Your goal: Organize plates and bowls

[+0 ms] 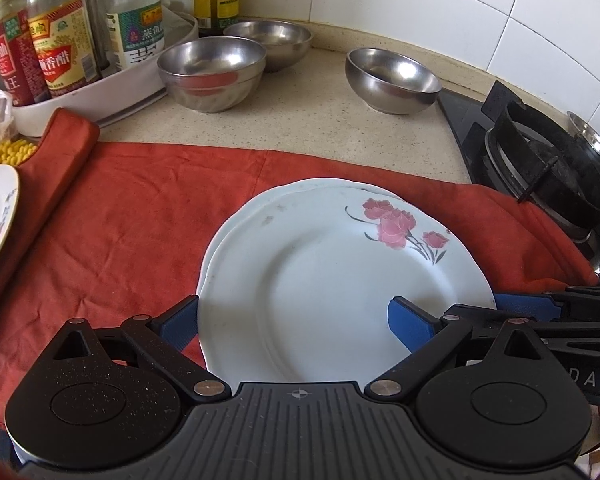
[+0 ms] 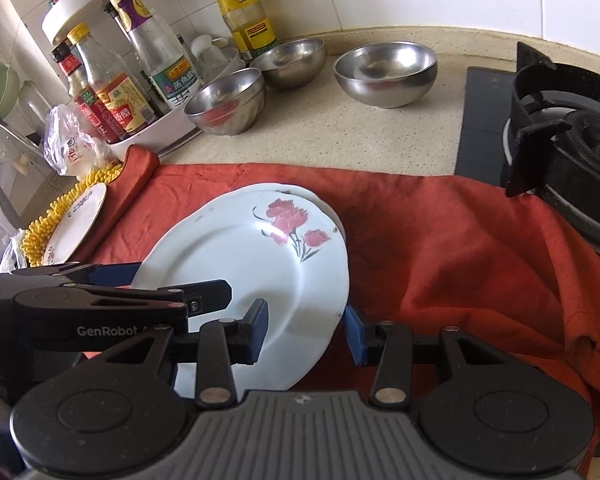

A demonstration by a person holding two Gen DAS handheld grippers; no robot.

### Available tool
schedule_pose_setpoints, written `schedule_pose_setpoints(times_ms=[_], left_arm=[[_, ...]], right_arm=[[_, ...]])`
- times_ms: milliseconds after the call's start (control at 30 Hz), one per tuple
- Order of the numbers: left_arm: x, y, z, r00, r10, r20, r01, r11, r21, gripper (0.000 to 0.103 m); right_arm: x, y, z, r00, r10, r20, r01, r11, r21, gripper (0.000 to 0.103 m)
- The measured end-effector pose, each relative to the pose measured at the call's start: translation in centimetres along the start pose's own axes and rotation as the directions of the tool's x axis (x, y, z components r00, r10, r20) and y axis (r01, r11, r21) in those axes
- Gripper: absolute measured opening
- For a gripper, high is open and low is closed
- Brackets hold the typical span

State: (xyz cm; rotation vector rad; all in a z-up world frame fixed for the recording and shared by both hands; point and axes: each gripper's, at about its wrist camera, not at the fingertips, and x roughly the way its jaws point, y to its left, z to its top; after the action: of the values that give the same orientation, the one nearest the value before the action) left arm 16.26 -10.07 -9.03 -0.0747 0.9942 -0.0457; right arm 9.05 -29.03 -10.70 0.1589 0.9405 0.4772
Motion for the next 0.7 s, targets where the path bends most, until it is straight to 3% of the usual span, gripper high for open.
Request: schedule_pose_setpoints(times_ms=[267, 367, 533, 700], left_arm=[[0.4, 1.0, 0.4, 1.000, -0.007, 0.007, 0.007, 1.000, -0.028, 0.098], [0.2, 1.4, 0.6, 1.000, -0.019, 0.017, 0.020, 0.999, -0.048, 0.097], [-0.9, 2.1, 1.0, 0.998, -0.001, 0.064, 0.005, 0.998, -0.062, 0.100], [-0.9, 3.8, 0.7, 0.997, 0.047, 0.065, -0.040, 0.993, -0.107, 0.101]], right_arm=[[0.9, 0.4, 1.1, 1.000, -0.014, 0.008, 0.014, 1.000, -0.025, 0.043], [0.7, 1.1, 1.3, 0.997, -0.042, 0.061, 0.047, 0.996, -0.081, 0.043], [0.1, 1.9, 2.0, 0.991, -0.021, 0.133, 0.040, 0.988, -0.148, 0.044], [1.0, 0.4, 1.8, 0.993, -0.070, 0.091, 0.079, 0.992, -0.097, 0.044]])
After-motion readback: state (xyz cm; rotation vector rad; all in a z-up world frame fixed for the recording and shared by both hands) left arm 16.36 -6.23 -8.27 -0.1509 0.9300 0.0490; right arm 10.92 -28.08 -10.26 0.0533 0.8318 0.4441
